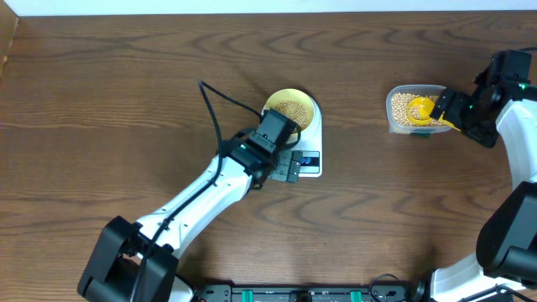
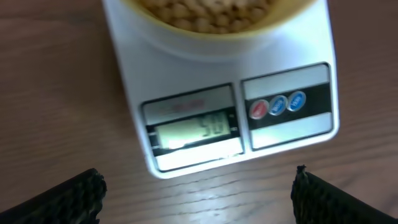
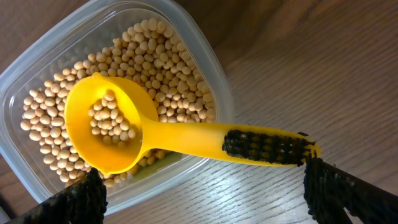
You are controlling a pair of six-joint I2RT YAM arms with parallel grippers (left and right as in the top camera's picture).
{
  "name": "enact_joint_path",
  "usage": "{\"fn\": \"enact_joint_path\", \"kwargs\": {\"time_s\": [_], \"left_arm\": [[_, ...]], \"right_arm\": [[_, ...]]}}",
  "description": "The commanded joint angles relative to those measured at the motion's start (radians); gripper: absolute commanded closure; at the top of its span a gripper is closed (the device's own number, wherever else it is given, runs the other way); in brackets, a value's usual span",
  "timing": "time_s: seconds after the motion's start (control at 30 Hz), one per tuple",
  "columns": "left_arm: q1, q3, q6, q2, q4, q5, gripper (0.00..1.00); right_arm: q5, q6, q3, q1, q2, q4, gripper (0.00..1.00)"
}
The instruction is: Scoop item into bowl and weigh 50g on scale
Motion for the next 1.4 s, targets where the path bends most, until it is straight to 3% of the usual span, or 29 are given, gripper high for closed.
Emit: {"fn": "enact_joint_path", "kwargs": {"time_s": [0.0, 0.5, 0.7, 1.37], "left_arm": [[-0.017, -0.031, 0.013, 0.016, 0.030, 0.058, 0.02], [-0.033, -0.117, 0.014, 0.020, 0.021, 0.080, 0.02], [-0.032, -0.132, 0.012, 0.026, 0.024, 0.026, 0.02], [-0.060, -0.138, -0.118, 0.096, 0.080, 0.036, 0.02]], "right_arm": [[-0.002, -0.005, 0.002, 0.001, -0.008, -0.001, 0.01], [-0.002, -0.005, 0.002, 0.001, -0.008, -0.001, 0.01], [-0.002, -0.005, 0.002, 0.001, -0.008, -0.001, 0.01], [-0.002, -0.005, 0.002, 0.001, -0.008, -0.001, 0.01]]}}
